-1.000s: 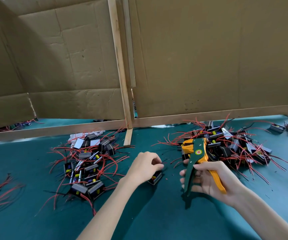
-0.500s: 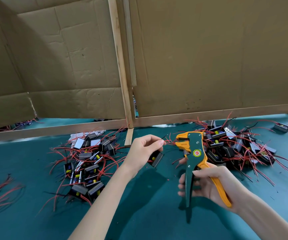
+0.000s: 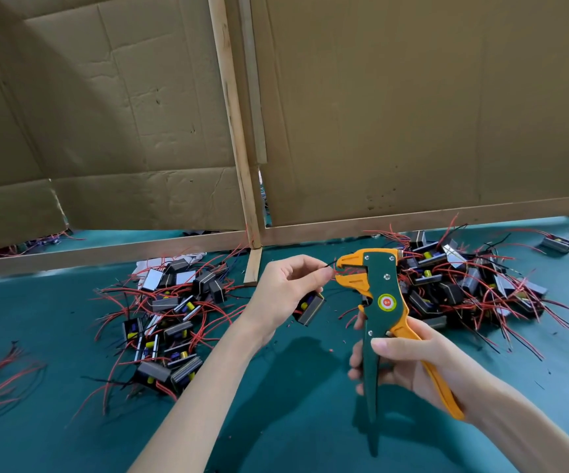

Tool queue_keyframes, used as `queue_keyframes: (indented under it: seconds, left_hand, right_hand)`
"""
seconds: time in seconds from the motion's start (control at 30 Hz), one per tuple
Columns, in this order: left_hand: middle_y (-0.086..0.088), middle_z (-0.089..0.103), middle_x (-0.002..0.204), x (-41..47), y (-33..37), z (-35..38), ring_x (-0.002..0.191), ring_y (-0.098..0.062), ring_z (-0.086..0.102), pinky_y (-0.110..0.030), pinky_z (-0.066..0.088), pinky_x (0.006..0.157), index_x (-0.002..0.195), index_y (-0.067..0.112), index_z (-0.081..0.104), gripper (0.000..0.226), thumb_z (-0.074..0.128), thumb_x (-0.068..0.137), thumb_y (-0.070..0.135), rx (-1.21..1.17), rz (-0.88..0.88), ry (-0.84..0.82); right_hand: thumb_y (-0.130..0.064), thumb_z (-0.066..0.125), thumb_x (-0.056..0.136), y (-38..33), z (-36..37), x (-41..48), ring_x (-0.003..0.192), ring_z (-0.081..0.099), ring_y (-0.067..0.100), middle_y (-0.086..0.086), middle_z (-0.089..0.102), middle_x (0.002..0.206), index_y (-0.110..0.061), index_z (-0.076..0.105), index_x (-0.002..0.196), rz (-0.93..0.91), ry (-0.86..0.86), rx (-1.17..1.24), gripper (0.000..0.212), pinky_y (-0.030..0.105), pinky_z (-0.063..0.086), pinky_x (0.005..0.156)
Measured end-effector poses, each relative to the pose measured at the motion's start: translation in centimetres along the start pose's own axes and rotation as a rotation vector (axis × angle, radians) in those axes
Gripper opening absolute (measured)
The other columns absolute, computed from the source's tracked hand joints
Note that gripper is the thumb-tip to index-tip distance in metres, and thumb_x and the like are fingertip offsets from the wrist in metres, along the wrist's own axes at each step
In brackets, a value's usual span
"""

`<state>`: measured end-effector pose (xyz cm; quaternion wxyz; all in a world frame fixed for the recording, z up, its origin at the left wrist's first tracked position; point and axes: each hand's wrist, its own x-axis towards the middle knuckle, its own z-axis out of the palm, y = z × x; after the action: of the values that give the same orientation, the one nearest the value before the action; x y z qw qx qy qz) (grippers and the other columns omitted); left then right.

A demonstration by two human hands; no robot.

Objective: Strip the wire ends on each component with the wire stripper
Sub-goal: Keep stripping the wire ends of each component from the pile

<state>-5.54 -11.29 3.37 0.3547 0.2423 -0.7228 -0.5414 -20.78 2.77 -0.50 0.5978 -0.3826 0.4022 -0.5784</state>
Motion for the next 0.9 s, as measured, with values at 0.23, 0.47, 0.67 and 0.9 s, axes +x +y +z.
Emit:
queue_keyframes:
  seconds: [0.23, 0.47, 0.67, 0.9]
  left_hand:
    - [0.0, 0.061, 0.07, -0.1, 0.4, -0.5, 0.068, -0.014, 0.052, -0.018, 0.044, 0.063, 0.078, 0.014, 0.07, 0.009, 0.07, 0.085, 0.019, 0.025, -0.028, -0.061]
    - [-0.003, 0.058, 0.071, -0.2, 0.5, -0.9, 0.069, -0.018, 0.049, -0.019, 0.042, 0.059, 0.076, 0.016, 0.07, 0.009, 0.071, 0.085, 0.02, 0.029, -0.045, -0.1]
    - [0.001, 0.064, 0.068, 0.0, 0.0, -0.7, 0.066, -0.014, 0.057, -0.022, 0.048, 0.07, 0.079, 0.013, 0.07, 0.007, 0.072, 0.084, 0.018, 0.012, -0.016, -0.093]
    - [0.0, 0.073, 0.074, -0.1, -0.7, -0.5, 0.064, -0.009, 0.064, -0.018, 0.051, 0.07, 0.082, 0.01, 0.068, 0.009, 0.063, 0.088, 0.006, -0.084, 0.004, -0.054]
  right_hand:
    - [-0.017, 0.093, 0.053, 0.0, 0.2, -0.3, 0.072, 0.063, 0.045, 0.033, 0.061, 0.082, 0.002, 0.065, 0.1, 0.005, 0.006, -0.026, 0.058, 0.051, 0.056, 0.067]
    - [-0.024, 0.092, 0.049, -0.1, 0.8, -0.6, 0.06, 0.061, 0.037, 0.026, 0.059, 0.07, 0.002, 0.064, 0.083, 0.071, 0.082, -0.1, 0.05, 0.043, 0.055, 0.057]
    - [-0.016, 0.088, 0.055, 0.8, 2.2, -0.7, 0.048, 0.054, 0.029, 0.018, 0.055, 0.06, -0.001, 0.056, 0.089, 0.127, 0.249, -0.125, 0.049, 0.034, 0.049, 0.046]
    - [-0.011, 0.079, 0.06, 0.9, 2.2, -0.3, 0.051, 0.056, 0.029, 0.018, 0.056, 0.064, -0.001, 0.057, 0.081, 0.046, 0.239, -0.057, 0.031, 0.034, 0.051, 0.047]
